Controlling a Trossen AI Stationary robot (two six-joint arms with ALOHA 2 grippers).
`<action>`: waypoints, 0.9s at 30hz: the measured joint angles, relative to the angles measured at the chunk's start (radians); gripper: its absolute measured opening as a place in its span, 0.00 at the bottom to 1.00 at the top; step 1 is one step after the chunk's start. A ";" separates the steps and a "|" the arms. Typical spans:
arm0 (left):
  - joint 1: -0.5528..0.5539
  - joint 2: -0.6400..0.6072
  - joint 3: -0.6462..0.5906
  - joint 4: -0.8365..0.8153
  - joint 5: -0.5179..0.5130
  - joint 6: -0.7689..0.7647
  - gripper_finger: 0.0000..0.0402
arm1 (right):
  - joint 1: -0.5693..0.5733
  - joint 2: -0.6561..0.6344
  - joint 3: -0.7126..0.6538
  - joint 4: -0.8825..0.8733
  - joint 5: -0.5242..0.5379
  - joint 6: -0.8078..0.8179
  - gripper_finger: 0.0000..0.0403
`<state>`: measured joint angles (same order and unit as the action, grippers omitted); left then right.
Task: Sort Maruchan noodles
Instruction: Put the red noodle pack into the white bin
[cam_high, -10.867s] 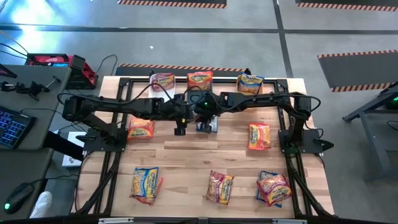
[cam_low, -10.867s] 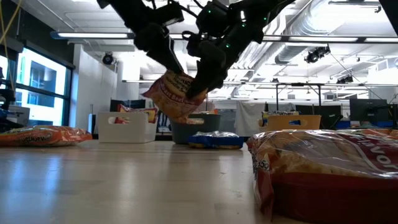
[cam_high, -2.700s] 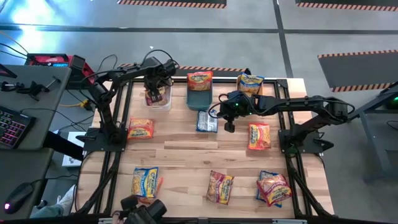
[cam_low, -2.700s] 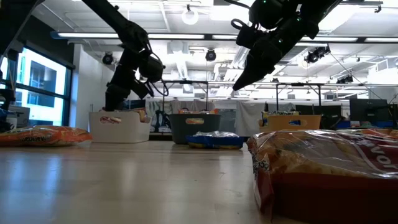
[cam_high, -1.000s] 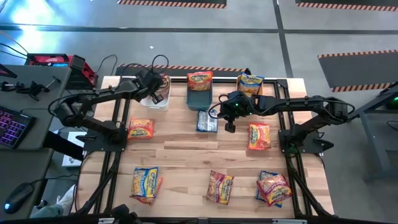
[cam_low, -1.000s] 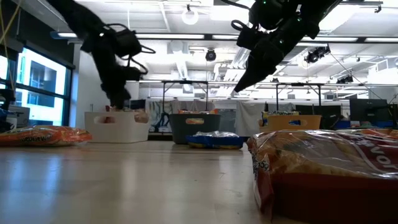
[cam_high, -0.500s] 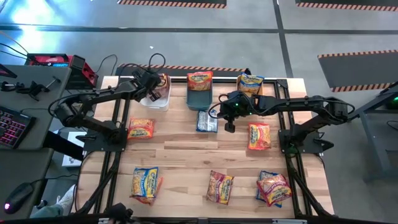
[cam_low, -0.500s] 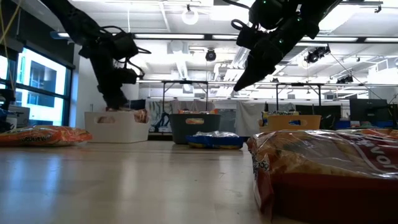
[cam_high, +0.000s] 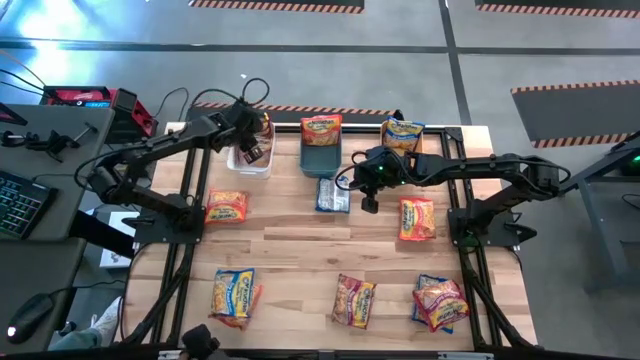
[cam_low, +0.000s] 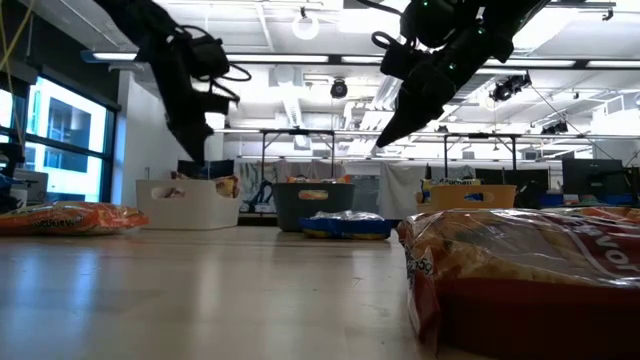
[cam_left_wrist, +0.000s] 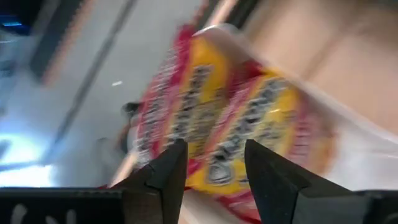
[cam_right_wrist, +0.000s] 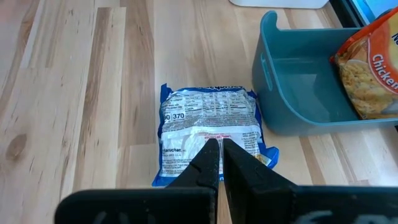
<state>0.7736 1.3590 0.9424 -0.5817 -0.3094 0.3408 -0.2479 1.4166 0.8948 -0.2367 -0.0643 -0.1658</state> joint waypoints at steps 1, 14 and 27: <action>0.004 0.000 0.017 -0.023 0.041 -0.002 0.38 | 0.000 0.000 0.000 0.000 0.000 0.000 0.00; 0.057 0.239 0.235 -0.235 0.201 0.022 0.53 | 0.000 0.000 0.000 0.001 -0.019 -0.011 0.00; 0.057 0.449 0.360 -0.365 0.029 0.134 0.55 | 0.000 0.000 0.000 0.001 -0.019 -0.018 0.00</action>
<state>0.8310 1.8083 1.3025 -0.9466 -0.2805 0.4750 -0.2478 1.4166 0.8948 -0.2359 -0.0834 -0.1836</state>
